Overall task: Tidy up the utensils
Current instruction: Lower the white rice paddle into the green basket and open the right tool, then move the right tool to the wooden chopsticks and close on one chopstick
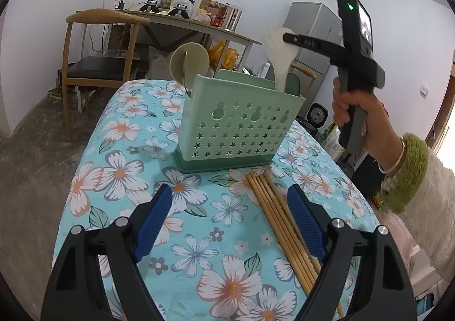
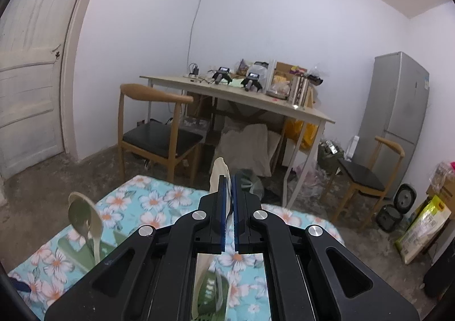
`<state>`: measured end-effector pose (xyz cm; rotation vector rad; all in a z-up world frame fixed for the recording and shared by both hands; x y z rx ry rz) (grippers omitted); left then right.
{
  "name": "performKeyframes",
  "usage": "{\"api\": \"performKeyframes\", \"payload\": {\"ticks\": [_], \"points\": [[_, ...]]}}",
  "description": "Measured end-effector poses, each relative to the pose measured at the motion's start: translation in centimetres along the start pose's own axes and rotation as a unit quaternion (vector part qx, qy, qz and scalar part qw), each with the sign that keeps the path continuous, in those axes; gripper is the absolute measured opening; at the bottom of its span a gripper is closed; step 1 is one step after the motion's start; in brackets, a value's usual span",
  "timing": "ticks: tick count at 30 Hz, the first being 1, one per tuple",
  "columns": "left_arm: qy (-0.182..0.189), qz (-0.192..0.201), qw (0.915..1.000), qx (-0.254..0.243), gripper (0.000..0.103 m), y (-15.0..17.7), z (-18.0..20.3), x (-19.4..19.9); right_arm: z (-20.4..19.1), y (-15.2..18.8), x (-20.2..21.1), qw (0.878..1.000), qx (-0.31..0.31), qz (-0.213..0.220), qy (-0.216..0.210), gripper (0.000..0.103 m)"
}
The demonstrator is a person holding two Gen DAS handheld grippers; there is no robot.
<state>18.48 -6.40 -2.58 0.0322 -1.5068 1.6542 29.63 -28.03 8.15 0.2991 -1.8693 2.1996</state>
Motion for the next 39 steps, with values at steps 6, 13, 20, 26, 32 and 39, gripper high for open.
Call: {"api": "performKeyframes", "payload": {"ticks": [6,13,20,26,32,39], "points": [[-0.005,0.003,0.9999,0.011,0.081,0.0,-0.3,0.4,0.0,0.0,1.5,1.0,-0.013,0.003,-0.016,0.037],[-0.006,0.006,0.9999,0.008,0.081,0.1,0.2,1.1,1.8,-0.8,6.4,0.997,-0.066,0.027,-0.033,0.04],[-0.008,0.001,1.0,-0.005,0.082,0.6,1.2,1.2,3.8,1.1,11.7,0.982,-0.167,-0.003,-0.085,0.041],[-0.005,-0.021,0.9998,-0.002,0.082,2.2,2.0,0.8,2.3,7.7,13.3,0.949,-0.248,-0.109,-0.161,0.042],[0.023,-0.059,0.998,-0.006,0.075,4.6,3.7,0.1,-0.4,15.8,13.4,0.907,-0.318,-0.202,-0.189,0.037],[0.086,-0.117,0.989,0.026,0.043,6.3,5.3,-1.3,-2.3,22.7,12.2,0.839,-0.42,-0.266,-0.22,0.026]]}}
Point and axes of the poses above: each gripper's, at about its wrist camera, not at the fingertips, and x roughly against the way its jaws point, z to its right, y to its underside, the point moved 3 cm from there along -x, roughly the way its jaws point, and after that the axes turned 6 degrees about -y, right-handed, at the moved point
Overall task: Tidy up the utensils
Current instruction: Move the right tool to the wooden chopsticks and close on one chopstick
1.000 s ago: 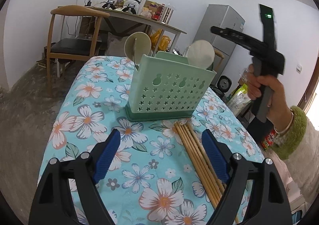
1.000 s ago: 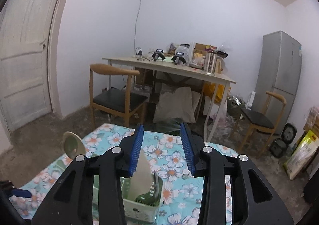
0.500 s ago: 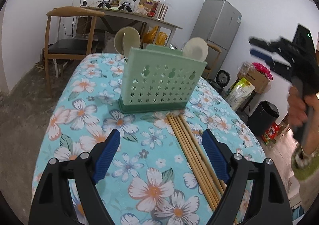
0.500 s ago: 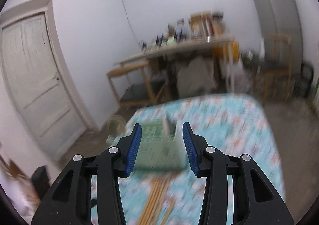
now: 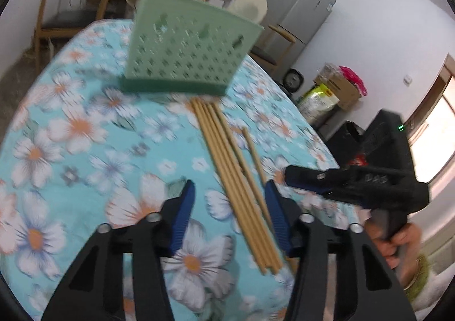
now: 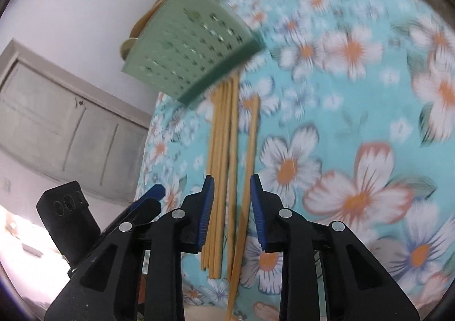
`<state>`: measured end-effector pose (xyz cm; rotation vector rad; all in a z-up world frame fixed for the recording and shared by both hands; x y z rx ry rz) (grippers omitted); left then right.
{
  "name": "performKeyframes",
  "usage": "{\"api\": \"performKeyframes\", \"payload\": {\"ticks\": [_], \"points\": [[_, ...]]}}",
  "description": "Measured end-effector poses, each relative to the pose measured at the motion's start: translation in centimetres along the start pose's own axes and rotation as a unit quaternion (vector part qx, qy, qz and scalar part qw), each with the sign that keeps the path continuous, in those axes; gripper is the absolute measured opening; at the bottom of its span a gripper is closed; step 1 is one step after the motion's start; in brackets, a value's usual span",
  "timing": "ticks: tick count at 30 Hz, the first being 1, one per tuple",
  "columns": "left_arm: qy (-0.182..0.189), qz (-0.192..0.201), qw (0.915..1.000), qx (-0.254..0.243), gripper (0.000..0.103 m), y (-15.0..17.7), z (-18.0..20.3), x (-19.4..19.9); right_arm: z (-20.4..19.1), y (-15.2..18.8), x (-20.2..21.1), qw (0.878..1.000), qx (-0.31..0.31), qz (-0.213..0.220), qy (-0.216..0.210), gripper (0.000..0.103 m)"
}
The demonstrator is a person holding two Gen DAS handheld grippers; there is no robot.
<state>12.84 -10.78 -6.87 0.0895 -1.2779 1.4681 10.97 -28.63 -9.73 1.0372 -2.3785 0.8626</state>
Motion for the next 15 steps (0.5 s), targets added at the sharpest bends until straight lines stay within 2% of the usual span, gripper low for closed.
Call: {"api": "performKeyframes", "payload": {"ticks": [6,10,15], "points": [[0.035,-0.05,0.9964,0.058,0.022,0.2,-0.5,-2.7,1.5,0.4,-1.6,0.999,-0.03,-0.014,0.003,0.018],[0.056,-0.074,0.9904,0.102,0.019,0.2,-1.4,-4.2,1.8,0.1,-2.2,0.999,-0.04,-0.018,-0.002,0.015],[0.07,-0.086,0.9846,0.135,0.013,-0.1,-2.0,-5.4,2.5,-0.4,-2.2,0.998,-0.052,-0.018,-0.011,0.009]]}}
Point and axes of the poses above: each gripper's, at about its wrist camera, not at the fingertips, and x roughly against the way its jaws point, z to its right, y to its underside, the point moved 3 cm from there along -x, roughly the way its jaws point, and after that the axes turned 6 degrees about -y, right-handed, at the moved point
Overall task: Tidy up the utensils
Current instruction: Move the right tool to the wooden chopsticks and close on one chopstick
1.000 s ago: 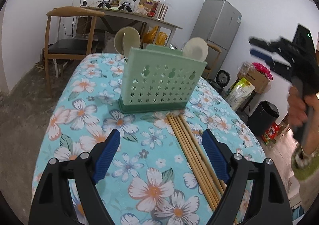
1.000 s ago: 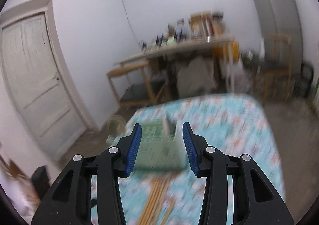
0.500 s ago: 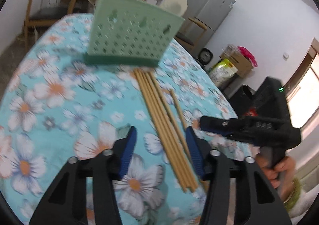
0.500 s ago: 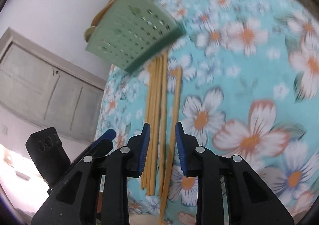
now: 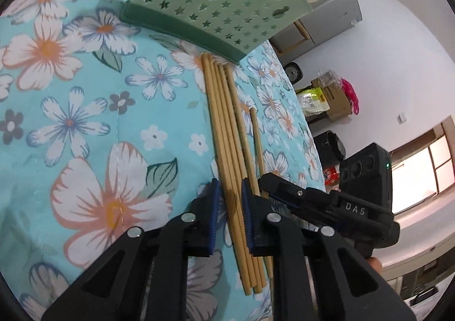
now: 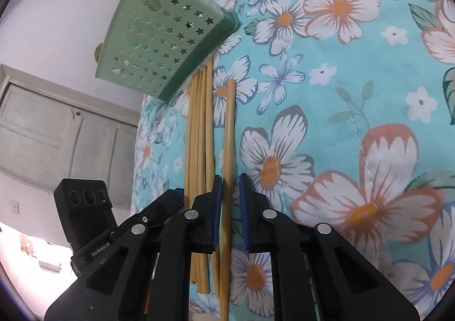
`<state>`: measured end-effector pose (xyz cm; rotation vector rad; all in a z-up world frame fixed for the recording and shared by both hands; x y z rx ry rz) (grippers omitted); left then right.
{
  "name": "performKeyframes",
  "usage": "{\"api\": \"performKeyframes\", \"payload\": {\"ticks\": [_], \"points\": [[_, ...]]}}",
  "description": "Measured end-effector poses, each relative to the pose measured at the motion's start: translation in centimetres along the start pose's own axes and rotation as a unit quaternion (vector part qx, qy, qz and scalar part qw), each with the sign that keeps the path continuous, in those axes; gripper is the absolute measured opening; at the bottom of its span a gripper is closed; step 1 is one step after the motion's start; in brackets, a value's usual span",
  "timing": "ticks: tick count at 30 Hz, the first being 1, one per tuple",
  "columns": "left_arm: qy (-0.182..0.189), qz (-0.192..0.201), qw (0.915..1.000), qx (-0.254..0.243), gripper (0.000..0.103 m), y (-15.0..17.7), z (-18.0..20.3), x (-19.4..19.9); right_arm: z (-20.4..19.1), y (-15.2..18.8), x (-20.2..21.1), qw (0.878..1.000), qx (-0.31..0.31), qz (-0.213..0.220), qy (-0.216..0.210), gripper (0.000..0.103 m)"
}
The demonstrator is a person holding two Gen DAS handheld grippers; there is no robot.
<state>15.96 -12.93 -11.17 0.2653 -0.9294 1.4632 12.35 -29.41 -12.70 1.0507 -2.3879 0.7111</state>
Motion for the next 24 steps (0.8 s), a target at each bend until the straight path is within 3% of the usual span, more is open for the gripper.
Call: {"api": "performKeyframes", "payload": {"ticks": [4,17,24], "points": [[0.006,-0.006,0.9998,0.017,0.007,-0.5,-0.4,-0.6,0.5,-0.4,0.1,1.0,-0.007,0.003,-0.007,0.005],[0.006,0.002,0.9996,0.027,0.006,-1.1,-0.7,-0.8,3.5,-2.2,4.2,0.999,-0.02,0.031,-0.002,0.004],[-0.007,0.024,0.9995,0.021,0.005,-0.5,-1.0,1.9,3.3,-1.8,3.9,0.999,-0.009,0.033,0.004,0.004]]}}
Point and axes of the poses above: each gripper's, at about its wrist camera, not at the fingertips, and x roughly against the way its jaws point, z to its right, y to its underside, the point moved 3 cm from there along -x, roughly the way its jaws point, and after that the axes turned 6 degrees about -y, right-handed, at the moved point
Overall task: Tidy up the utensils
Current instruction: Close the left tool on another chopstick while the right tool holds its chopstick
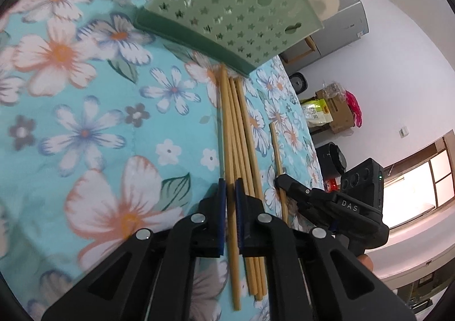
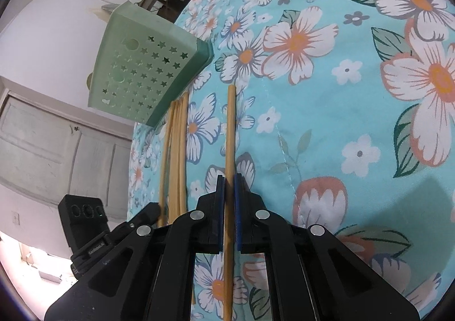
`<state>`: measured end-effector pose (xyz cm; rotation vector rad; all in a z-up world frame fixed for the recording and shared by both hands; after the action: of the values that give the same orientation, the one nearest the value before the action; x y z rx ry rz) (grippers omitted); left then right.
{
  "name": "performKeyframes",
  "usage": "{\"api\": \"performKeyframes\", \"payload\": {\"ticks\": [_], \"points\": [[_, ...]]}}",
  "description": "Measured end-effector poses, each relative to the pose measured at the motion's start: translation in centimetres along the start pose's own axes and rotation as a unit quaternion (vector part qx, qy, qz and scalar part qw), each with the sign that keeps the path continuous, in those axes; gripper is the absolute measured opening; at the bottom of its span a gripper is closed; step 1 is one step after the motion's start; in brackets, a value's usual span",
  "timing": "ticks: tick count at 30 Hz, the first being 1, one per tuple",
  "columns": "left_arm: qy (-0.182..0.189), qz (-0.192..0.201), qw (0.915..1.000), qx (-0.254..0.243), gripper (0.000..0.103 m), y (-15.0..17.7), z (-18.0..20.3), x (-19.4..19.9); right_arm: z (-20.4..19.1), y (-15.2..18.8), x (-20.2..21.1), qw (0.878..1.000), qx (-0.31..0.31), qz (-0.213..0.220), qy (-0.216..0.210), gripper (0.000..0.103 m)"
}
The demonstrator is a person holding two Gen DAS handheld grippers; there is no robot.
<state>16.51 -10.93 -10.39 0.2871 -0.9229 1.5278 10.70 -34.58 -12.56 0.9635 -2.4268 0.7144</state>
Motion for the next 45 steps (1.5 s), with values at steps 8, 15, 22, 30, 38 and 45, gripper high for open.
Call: {"api": "performKeyframes", "payload": {"ticks": [8,15,22,30,38,45], "points": [[-0.034,0.033,0.9989,-0.003,0.005,2.1,-1.3,5.0,-1.2,0.5,-0.9,1.0,0.012,-0.007,0.002,0.004],[-0.081,0.025,0.9963,-0.012,0.005,5.0,-2.2,7.1,-2.7,1.8,-1.1,0.999,0.039,-0.017,0.007,0.004],[-0.115,0.038,0.9903,-0.067,0.017,4.6,-0.7,6.8,-4.0,2.7,-1.6,0.997,0.069,-0.024,0.03,0.006],[-0.174,0.022,0.9769,-0.122,0.021,1.5,0.6,4.6,-4.2,2.3,-1.5,0.995,0.081,-0.022,0.05,0.015],[-0.216,0.004,0.9597,-0.179,0.022,-1.0,1.6,1.9,-4.6,0.9,-2.2,0.992,0.102,-0.023,0.068,0.022],[-0.254,-0.002,0.9427,-0.216,0.022,-1.9,1.9,-0.4,-5.1,-0.1,-3.7,0.987,0.131,-0.03,0.089,0.022]]}}
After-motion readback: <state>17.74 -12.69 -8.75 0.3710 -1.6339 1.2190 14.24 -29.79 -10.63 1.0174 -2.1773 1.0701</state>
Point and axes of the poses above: each gripper's, at about its wrist camera, not at the fingertips, and x roughly against the way its jaws point, z to its right, y to its underside, the point moved 3 cm from there along -x, roughly the way its jaws point, and after that the axes turned 6 degrees about -y, right-handed, at the moved point
